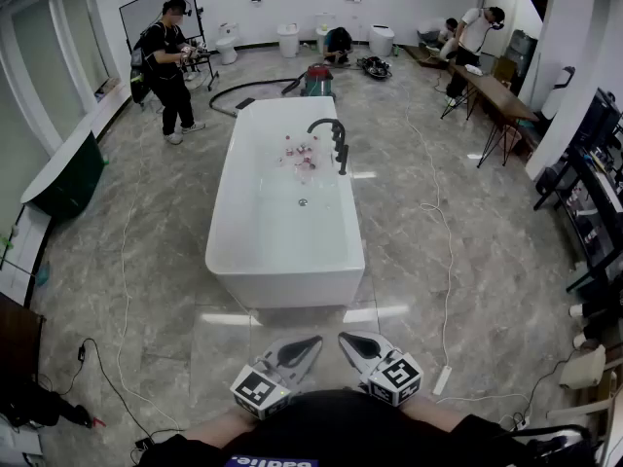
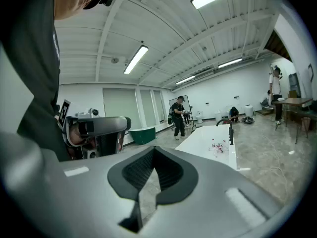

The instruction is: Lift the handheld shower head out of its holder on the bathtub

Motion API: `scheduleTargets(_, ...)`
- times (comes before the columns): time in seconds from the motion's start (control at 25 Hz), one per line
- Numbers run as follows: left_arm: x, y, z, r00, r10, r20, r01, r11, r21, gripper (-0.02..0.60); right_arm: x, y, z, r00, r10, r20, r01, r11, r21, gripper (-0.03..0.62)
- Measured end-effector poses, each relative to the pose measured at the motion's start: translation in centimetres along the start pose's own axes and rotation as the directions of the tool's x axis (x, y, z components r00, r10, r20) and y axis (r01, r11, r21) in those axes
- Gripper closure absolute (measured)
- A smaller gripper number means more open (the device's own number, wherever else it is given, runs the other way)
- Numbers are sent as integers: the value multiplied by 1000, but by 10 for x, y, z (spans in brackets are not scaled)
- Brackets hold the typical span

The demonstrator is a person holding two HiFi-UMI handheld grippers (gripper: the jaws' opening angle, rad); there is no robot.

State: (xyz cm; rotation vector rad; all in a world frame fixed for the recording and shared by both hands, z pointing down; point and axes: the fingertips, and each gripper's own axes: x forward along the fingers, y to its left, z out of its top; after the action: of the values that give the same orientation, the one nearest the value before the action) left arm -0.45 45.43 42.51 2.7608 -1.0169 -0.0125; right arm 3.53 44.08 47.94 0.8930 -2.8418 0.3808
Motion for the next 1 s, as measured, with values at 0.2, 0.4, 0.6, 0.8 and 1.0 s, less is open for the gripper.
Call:
scheduleTargets(0.2, -7, 9, 3, 1000, 13, 1, -13, 1000, -11, 577, 8, 5, 3, 1000, 2, 0, -2, 1000, 1, 594)
scheduleTargets(0.4, -7, 5, -1, 1000, 16, -1, -16, 1000, -12, 577, 5, 6, -1, 1000, 11, 3, -11, 1000, 4, 593)
scheduleTargets(0.6, -2, 2, 1, 999, 43, 0, -43, 999, -10, 577, -6, 0, 1, 1000, 13, 24, -13, 1000, 11, 592)
scheduleTargets(0.8, 11, -3, 4, 997, 69, 14, -70, 997, 26, 577, -18, -16, 1, 999, 11, 39, -11, 1000, 2, 592)
scheduleTargets(1.0, 32, -7, 10, 994, 103, 48, -105, 994, 35, 577, -27, -39, -6, 999, 18, 30, -18, 1000, 3, 592)
